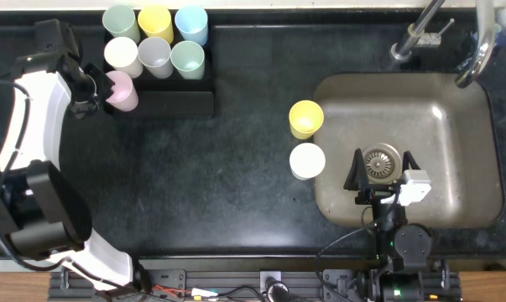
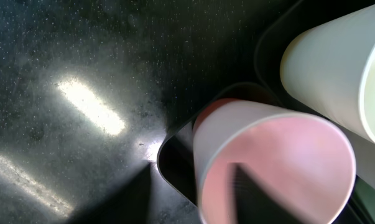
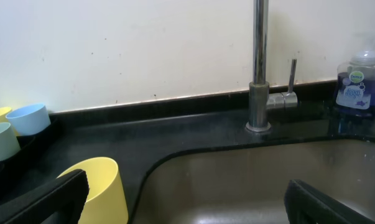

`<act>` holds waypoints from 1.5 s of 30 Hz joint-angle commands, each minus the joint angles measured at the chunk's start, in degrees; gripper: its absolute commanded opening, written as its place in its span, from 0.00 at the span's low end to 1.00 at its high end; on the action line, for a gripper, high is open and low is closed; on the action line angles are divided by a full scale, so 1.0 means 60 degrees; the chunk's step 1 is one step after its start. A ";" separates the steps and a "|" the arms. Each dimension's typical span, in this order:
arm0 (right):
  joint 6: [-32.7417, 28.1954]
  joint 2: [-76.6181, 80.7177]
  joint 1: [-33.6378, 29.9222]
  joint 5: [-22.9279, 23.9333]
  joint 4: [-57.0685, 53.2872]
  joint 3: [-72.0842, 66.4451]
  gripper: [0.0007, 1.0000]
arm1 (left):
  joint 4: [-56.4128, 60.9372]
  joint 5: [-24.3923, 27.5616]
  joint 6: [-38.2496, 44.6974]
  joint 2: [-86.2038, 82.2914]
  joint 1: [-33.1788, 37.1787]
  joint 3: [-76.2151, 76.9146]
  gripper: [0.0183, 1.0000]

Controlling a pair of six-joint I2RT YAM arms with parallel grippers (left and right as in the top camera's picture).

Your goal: Store Cups

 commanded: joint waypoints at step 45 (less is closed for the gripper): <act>-0.0029 -0.0073 0.0047 0.0004 0.0055 -0.0131 1.00 | 0.2255 -0.0226 -0.0805 0.0882 -0.9300 0.0492 1.00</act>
